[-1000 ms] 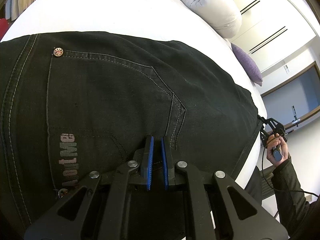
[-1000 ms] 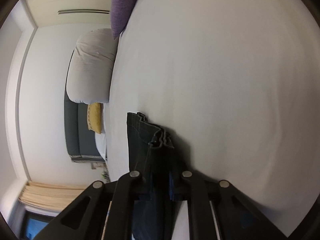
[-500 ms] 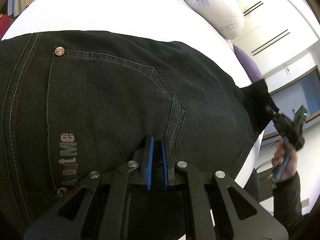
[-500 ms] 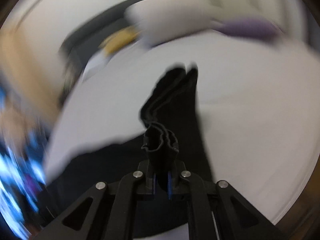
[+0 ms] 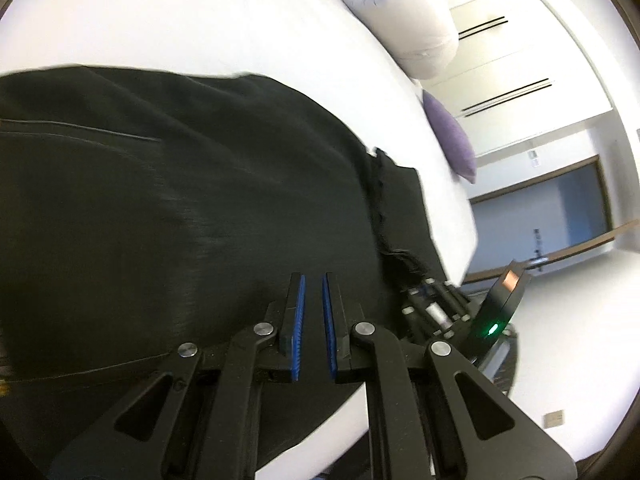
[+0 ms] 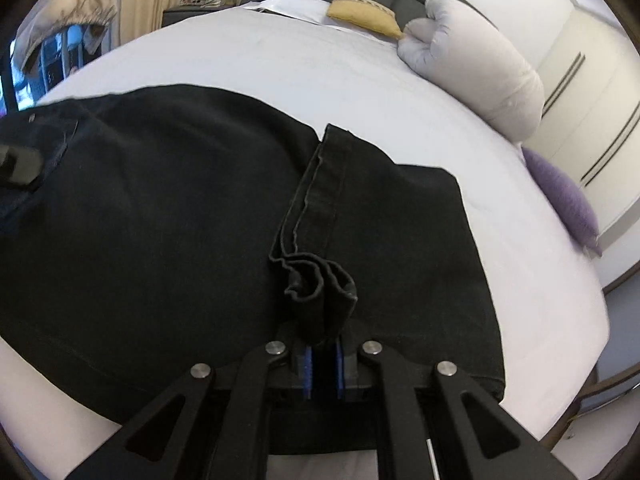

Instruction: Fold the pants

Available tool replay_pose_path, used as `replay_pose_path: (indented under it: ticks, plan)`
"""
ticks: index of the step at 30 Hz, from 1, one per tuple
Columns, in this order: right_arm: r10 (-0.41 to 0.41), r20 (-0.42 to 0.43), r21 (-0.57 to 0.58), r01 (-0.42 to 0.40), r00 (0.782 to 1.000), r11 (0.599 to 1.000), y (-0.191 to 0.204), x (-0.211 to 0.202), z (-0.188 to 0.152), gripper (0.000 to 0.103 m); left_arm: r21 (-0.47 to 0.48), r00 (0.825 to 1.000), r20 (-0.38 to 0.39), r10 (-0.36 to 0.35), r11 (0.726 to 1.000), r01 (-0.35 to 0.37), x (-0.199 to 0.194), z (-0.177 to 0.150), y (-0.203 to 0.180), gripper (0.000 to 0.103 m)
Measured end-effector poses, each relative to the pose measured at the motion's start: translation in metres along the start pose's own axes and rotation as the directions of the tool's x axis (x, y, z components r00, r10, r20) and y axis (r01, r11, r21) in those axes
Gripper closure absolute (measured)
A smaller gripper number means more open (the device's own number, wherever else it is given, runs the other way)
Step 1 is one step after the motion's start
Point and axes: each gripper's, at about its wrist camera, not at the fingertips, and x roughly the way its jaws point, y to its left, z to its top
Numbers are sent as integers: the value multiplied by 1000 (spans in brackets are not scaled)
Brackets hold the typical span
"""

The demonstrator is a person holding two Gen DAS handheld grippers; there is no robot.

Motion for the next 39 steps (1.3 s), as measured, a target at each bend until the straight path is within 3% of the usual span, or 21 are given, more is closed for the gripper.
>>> replay_pose_path:
  ticks: [4,7,8,10,11,12,16,20,25,28,29,30,31,34,39]
  plan:
    - [-3,16,0,3,1000,1000,1,-5,-4,93,29,999,-35,-26,999,27,20,10,-22,95]
    - [-11,50,-22,12,999,1000,5,-15,-1,93,-16,993,-64,-99,995,99,33,18,-27,93]
    - [-16,59,-29,18,998,999,11,-22,-3,93,-33,990,-71,-120,992,118,37,20,-27,85]
    - [-20,85,-28,22,996,999,13,-36,-5,93,-80,984,-75,-164,984,157,48,25,-29,46]
    - [-21,97,-28,24,995,999,15,-41,-2,93,-100,982,-65,-179,980,172,51,27,-29,14]
    - [-23,108,-30,26,994,999,17,-47,-2,93,-123,979,-44,-201,973,194,55,29,-31,6]
    - [-20,156,-49,28,988,998,30,-74,0,93,-180,961,-60,-272,949,257,72,40,-36,6]
    - [-3,183,-80,18,983,997,50,-92,-3,92,-188,961,-82,-265,951,246,80,51,-41,6]
    - [29,186,-107,-9,982,994,72,-104,-10,92,-172,963,-91,-253,957,235,77,61,-42,14]
    - [46,188,-131,-22,981,991,87,-108,-11,92,-164,965,-102,-240,961,222,70,63,-37,44]
    - [53,190,-140,-26,980,990,91,-110,-12,92,-148,968,-117,-224,967,206,68,62,-36,67]
    - [58,193,-145,-30,980,989,93,-111,-11,92,-130,970,-130,-205,973,188,67,63,-36,78]
    - [66,198,-149,-36,978,988,95,-113,-10,92,-105,973,-149,-177,981,163,67,62,-37,78]
    - [86,218,-172,-49,972,984,105,-123,-8,92,-18,978,-170,-117,993,115,59,64,-44,94]
    - [111,238,-219,-58,965,974,120,-129,-2,92,61,984,-162,-68,995,79,37,70,-45,96]
